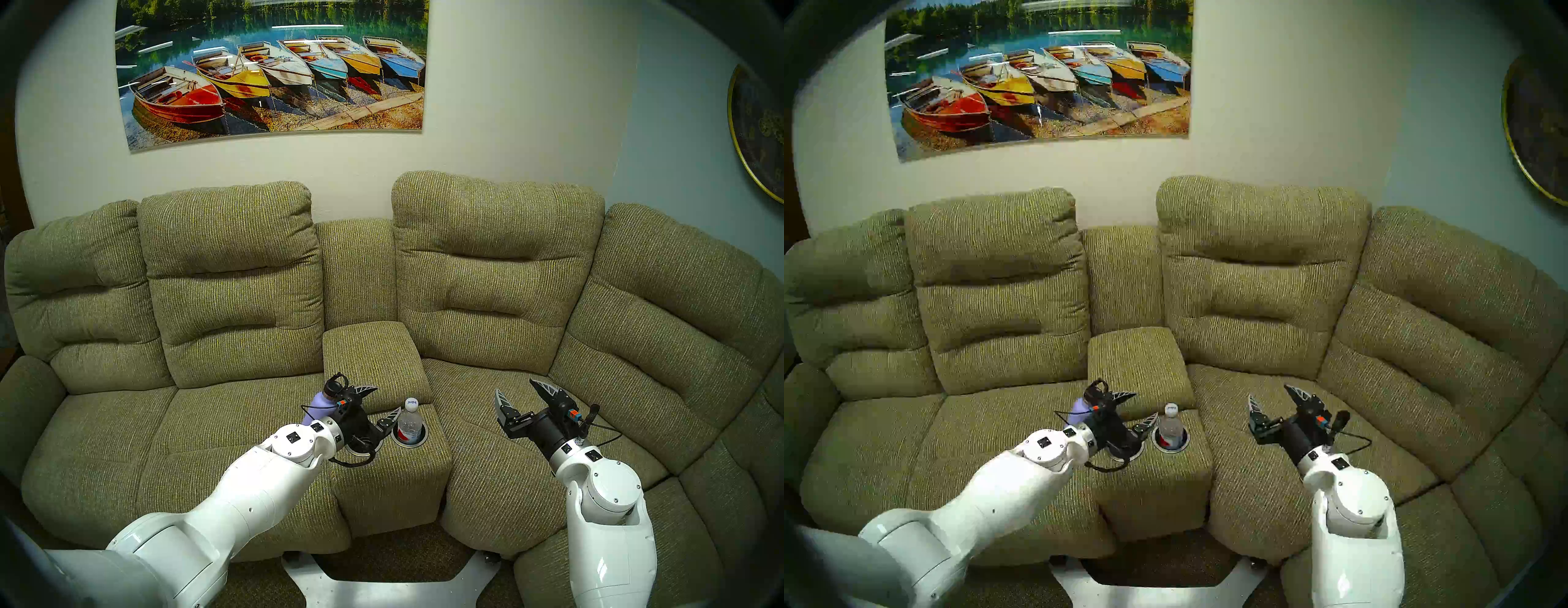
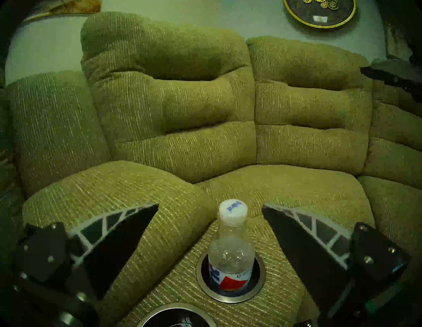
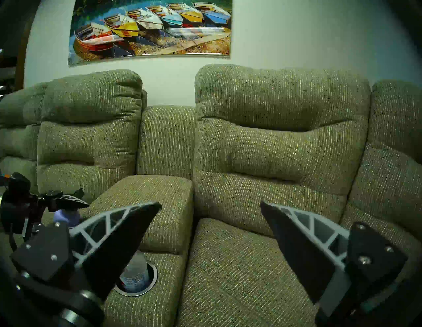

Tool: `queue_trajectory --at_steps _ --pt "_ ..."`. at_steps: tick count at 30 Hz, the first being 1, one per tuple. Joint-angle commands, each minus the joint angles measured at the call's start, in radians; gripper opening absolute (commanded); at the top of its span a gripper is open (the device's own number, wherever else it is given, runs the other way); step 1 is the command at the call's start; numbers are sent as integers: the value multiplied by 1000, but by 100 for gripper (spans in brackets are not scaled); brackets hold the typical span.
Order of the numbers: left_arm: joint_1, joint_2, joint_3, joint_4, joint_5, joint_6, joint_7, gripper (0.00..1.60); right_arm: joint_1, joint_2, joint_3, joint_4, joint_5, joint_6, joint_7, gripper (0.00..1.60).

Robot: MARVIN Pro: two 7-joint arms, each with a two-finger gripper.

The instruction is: Take bottles out of cup holder

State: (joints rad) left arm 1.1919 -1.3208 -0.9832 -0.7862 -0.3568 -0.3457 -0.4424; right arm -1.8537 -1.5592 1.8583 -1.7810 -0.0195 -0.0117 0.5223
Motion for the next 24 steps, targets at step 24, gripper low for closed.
queue_trajectory --at_steps 24 --pt "-204 -131 31 280 57 -21 -10 160 4 1 2 -22 0 -3 -1 160"
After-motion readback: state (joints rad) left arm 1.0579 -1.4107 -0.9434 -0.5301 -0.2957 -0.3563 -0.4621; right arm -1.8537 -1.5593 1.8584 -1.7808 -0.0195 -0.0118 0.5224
